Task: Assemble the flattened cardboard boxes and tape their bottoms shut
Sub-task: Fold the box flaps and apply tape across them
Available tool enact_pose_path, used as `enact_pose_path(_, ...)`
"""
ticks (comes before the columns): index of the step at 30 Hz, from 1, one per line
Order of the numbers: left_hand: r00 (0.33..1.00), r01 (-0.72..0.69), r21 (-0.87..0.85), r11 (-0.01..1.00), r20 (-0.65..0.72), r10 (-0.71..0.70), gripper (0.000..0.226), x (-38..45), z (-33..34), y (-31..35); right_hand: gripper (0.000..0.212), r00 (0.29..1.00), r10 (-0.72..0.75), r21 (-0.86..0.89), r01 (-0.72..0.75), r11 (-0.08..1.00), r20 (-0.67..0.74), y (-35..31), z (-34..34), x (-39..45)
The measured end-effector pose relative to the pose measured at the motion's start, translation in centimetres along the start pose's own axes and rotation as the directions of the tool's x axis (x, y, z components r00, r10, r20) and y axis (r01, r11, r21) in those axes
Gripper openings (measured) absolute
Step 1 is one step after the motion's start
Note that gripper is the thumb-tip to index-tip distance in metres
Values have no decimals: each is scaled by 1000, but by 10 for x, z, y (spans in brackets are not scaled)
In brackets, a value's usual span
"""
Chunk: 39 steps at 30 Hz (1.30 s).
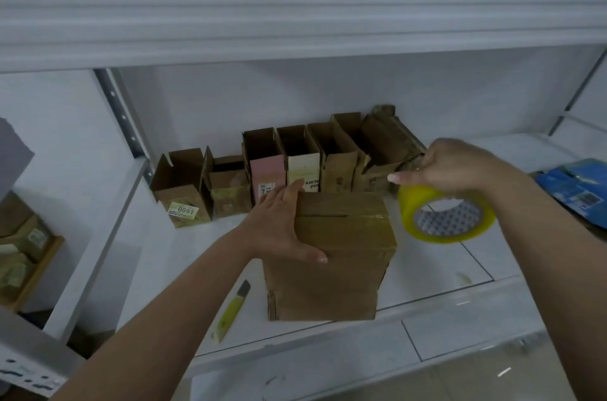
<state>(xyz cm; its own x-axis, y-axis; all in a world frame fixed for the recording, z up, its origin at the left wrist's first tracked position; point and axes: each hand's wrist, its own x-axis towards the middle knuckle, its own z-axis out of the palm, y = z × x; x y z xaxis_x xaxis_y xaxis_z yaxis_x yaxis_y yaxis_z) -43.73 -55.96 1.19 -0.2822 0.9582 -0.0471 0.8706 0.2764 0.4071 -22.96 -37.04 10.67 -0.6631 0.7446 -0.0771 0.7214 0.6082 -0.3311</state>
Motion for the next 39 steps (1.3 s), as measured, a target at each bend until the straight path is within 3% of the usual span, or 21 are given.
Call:
enact_pose_path(4,1000,5,5,1000,7,-5,129,-3,-2,4,62,998,57,16,-56,998,-3,24,37,3)
enact_pose_path(6,1000,10,12,1000,15,-10,128,-5,-4,5,68,996,76,35,-77,996,41,32,58,6)
enact_pose_path(10,1000,-3,49,999,13,3,125,-5,-2,8,67,993,102,252,-113,961,58,46,87,8)
enact_pose_path(12,1000,-8,105,994,26,6,125,-5,-3,6,66,995,88,273,-98,957,51,45,88,6)
enact_pose_path(15,995,-96,329,940,61,80,130,-4,-5,12,65,995,87,251,-97,963,51,42,85,6)
enact_pose_path(18,973,-231,389,892,102,208,110,-4,11,32,71,995,95,274,-101,956,38,44,87,4)
enact_pose_path(21,958,-277,412,868,186,217,86,-6,34,34,75,994,78,278,-97,956,78,47,90,3)
enact_pose_path(23,959,-265,229,937,161,232,79,-9,30,27,70,996,51,299,-71,952,75,47,92,3)
enact_pose_path(25,981,-193,-210,958,-60,184,68,-17,14,23,68,997,50,317,-65,946,55,46,92,1)
enact_pose_path(26,972,-155,-425,892,-226,61,57,-22,6,19,66,997,58,317,-69,946,44,45,92,0)
enact_pose_path(28,819,-117,-579,807,-515,-251,36,-27,-1,0,61,996,82,314,-85,946,24,43,92,-2)
enact_pose_path(29,736,-30,-577,816,-566,-373,32,-28,3,-17,60,996,90,316,-91,944,18,42,92,-3)
enact_pose_path(30,701,114,-574,811,-532,-475,31,-30,10,-34,60,995,98,325,-97,941,12,41,93,-3)
enact_pose_path(31,709,290,-544,788,-431,-558,33,-33,22,-50,60,995,104,334,-100,937,7,39,94,-4)
enact_pose_path(33,752,578,-326,748,-144,-644,38,-45,58,-72,60,994,105,353,-100,930,4,37,95,-3)
enact_pose_path(34,757,640,-161,751,-36,-653,41,-52,74,-74,60,995,103,359,-98,928,4,37,95,-2)
enact_pose_path(36,768,639,78,765,-6,-641,40,-63,95,-69,60,995,95,356,-93,930,11,36,96,-2)
enact_pose_path(39,786,618,131,775,-74,-614,29,-64,103,-56,59,996,90,353,-91,931,19,37,96,-1)
